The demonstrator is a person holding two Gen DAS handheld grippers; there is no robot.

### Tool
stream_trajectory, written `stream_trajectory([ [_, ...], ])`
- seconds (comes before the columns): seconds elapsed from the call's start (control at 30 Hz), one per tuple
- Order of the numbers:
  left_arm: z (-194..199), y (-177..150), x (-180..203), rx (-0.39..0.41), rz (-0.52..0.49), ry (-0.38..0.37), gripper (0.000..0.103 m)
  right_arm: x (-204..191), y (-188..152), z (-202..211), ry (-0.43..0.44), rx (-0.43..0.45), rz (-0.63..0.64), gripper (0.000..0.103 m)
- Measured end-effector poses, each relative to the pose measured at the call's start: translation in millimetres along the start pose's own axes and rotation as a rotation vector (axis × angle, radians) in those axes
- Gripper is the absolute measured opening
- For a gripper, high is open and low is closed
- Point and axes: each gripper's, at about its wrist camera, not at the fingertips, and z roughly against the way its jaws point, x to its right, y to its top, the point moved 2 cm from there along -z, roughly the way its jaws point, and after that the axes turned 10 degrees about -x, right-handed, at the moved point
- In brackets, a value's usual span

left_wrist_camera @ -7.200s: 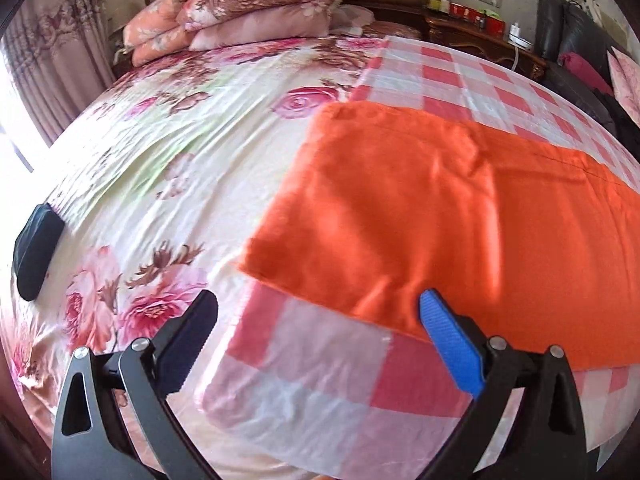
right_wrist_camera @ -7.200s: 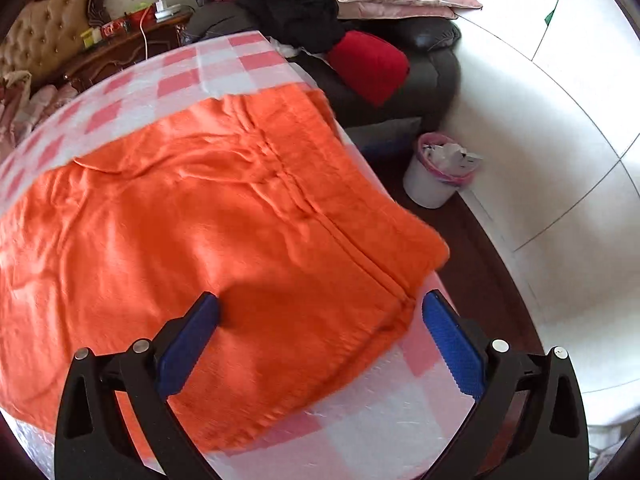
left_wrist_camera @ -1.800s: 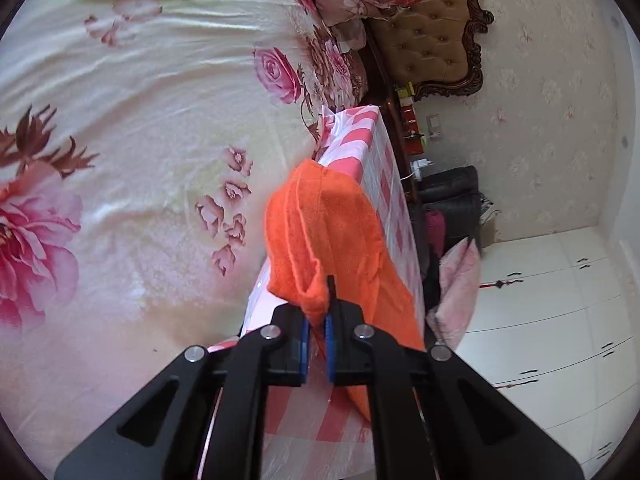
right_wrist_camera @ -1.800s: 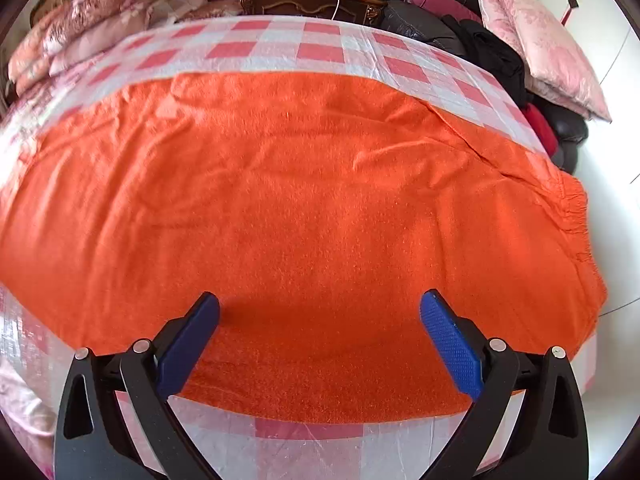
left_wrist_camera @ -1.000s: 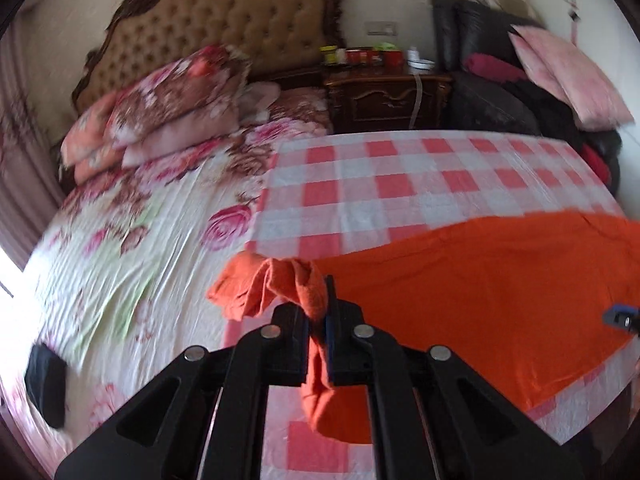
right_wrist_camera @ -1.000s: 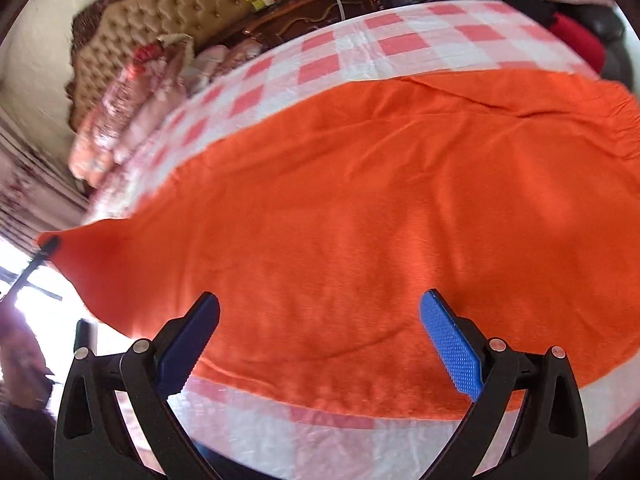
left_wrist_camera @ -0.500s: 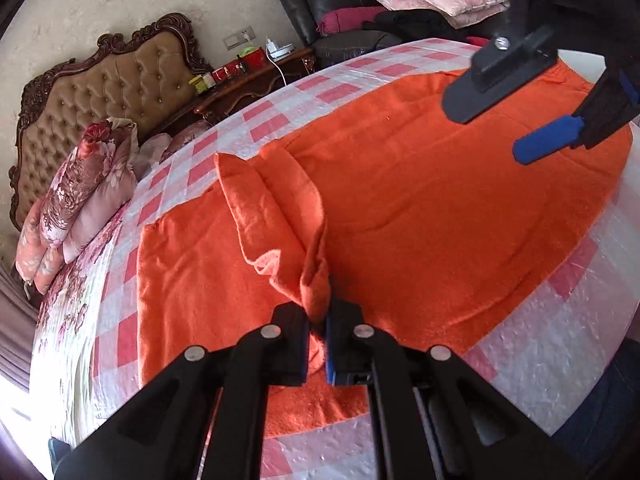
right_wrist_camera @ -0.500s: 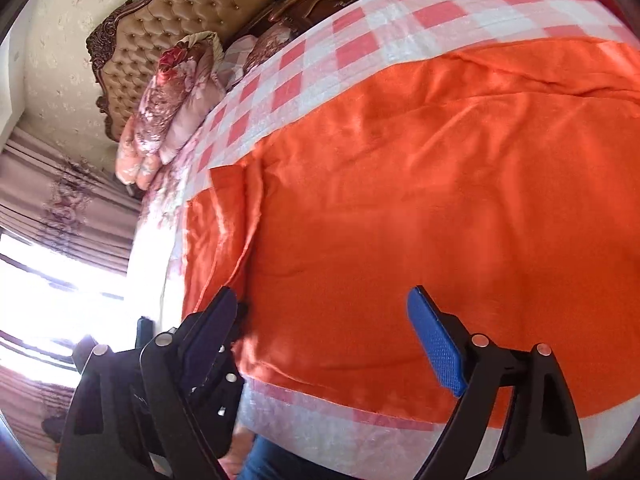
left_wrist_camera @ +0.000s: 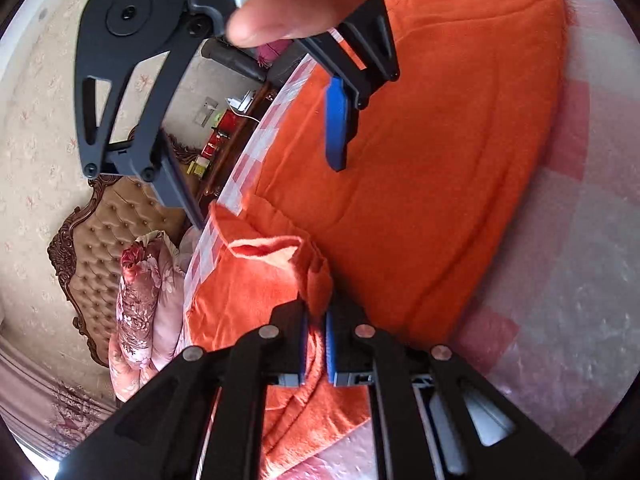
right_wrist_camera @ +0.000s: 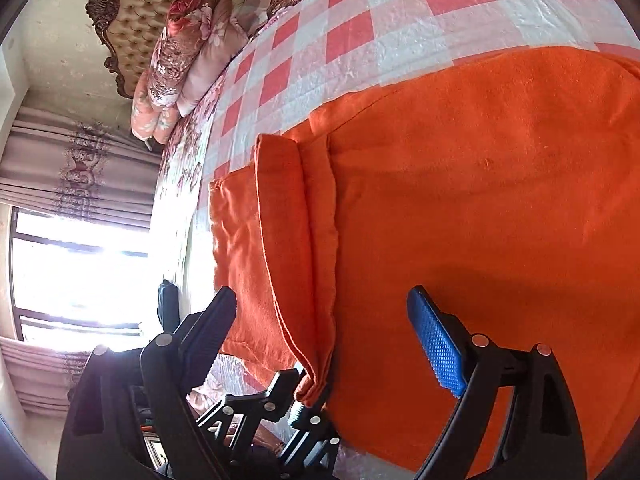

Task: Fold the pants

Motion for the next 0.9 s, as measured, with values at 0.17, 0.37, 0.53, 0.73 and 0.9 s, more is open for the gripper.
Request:
stream_trajectory([
  [0.17, 3, -5, -8, 0.014, 0.051, -0.036, 0.007, 0, 0, -5, 0.003, -0.024, 0.013, 0.086],
  [0.37, 11, -3, -39, 0.039, 0.188, -0.089, 0.007, -9, 8, -11, 0.026, -0.057, 0.015, 0.084],
  [0.53, 23, -7, -55, 0.078, 0.263, -0.112, 0.007, -20, 17, -13, 0.015, -0.069, 0.036, 0.082],
  [0.73, 31, -12, -69, 0.107, 0.3, -0.13, 0.007, -30, 40, -35, 0.053, -0.103, 0.031, 0.058],
  [0.9, 37, -10, -64, 0.12, 0.288, -0.136, 0.007, -44, 50, -22, -0.069, 0.011, 0.114, 0.008],
])
